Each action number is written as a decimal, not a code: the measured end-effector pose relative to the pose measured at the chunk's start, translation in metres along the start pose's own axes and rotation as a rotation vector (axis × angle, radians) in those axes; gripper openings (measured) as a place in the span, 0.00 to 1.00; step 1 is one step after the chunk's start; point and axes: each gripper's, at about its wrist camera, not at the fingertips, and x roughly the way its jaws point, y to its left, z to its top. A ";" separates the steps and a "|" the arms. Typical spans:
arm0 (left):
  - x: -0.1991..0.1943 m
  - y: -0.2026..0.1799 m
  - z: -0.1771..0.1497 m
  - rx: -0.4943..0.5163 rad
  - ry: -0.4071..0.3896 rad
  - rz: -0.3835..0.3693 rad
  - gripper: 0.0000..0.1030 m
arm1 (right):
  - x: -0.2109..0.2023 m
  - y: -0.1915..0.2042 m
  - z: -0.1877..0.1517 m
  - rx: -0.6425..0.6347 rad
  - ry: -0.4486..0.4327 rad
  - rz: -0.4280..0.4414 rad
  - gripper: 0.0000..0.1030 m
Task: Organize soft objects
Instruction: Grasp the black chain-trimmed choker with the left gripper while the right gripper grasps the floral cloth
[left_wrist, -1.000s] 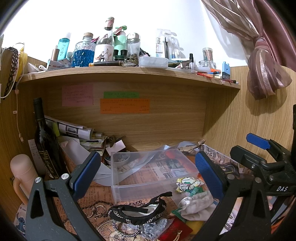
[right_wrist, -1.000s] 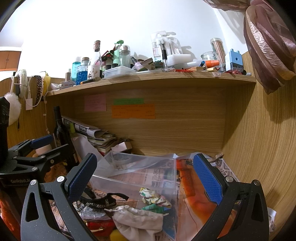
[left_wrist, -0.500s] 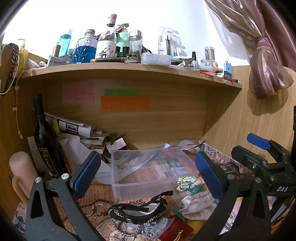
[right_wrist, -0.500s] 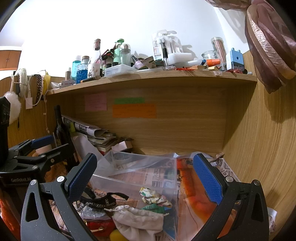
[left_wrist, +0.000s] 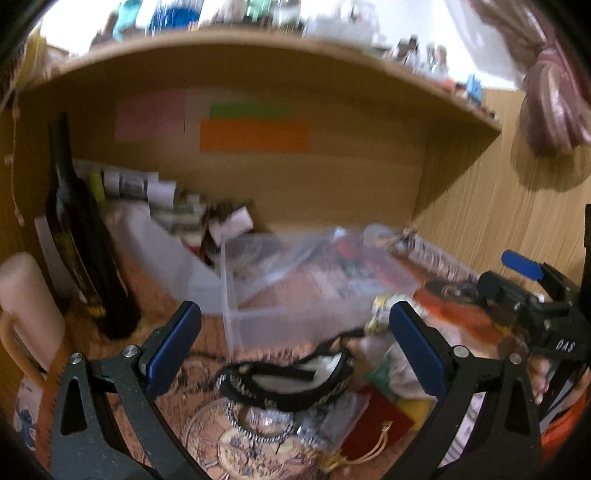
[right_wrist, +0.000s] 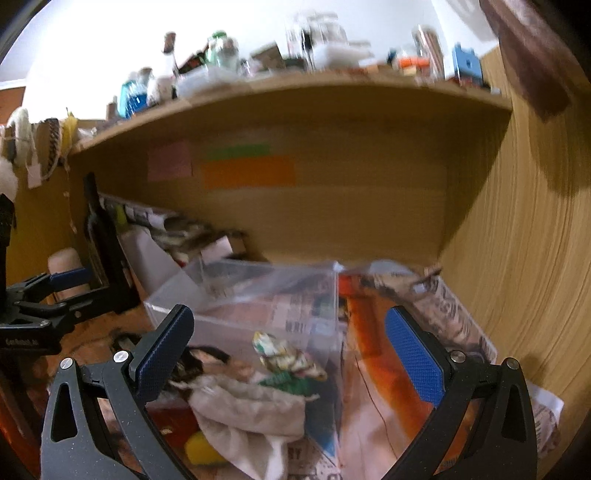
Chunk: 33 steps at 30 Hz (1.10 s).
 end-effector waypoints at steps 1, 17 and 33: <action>0.005 0.003 -0.005 -0.004 0.029 -0.001 1.00 | 0.003 -0.002 -0.003 -0.002 0.015 -0.003 1.00; 0.055 0.008 -0.044 0.003 0.217 -0.020 1.00 | 0.064 -0.021 -0.023 0.032 0.214 0.049 0.79; 0.071 0.024 -0.042 -0.054 0.224 -0.036 0.68 | 0.098 -0.015 -0.028 0.049 0.294 0.133 0.24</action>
